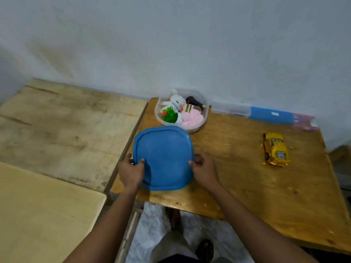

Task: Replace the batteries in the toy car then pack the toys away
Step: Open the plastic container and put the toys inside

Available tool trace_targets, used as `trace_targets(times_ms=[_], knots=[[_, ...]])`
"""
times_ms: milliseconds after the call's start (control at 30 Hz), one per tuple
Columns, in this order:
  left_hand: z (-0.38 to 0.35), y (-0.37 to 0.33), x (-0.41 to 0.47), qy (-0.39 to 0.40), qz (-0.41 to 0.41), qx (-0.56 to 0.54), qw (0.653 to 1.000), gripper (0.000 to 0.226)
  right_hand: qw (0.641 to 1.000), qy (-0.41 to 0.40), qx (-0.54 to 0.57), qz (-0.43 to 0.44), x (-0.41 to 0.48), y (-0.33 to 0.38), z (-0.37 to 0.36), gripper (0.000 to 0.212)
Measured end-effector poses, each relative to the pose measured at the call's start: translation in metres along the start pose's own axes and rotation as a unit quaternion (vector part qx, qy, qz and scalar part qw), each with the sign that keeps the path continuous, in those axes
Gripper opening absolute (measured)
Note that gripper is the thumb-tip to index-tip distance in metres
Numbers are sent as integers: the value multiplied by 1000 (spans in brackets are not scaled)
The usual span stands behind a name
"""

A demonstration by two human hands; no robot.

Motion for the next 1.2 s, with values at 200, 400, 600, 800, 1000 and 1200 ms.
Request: trace_targets(times_ms=[200,400,600,800,1000,1200], knots=[[-20,-62,31,-23,-85,-37,995,45,998,-61,21,17,48,42,17,26],[-68,-126,72,32,-107,-47,993,41,994,-109,-11,21,112,70,10,40],[-120,-156,115,56,-144,-26,988,38,987,-157,-32,-20,165,73,-7,41],[-148,-171,132,77,-155,-48,984,25,975,-215,-10,-59,191,69,-21,36],[-160,-163,148,73,-38,-114,990,21,964,-238,29,-111,198,65,-22,29],[-174,-158,165,164,103,-174,965,25,962,-217,89,-140,208,58,-26,21]])
Point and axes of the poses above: each hand's wrist, its own x-axis towards the middle knuckle, its own z-axis out of the back of the hand, y = z × x, the point moved 3 cm from there along x, towards the middle knuckle, and after that the axes turned 14 degrees about -y, right-handed, at the moved point
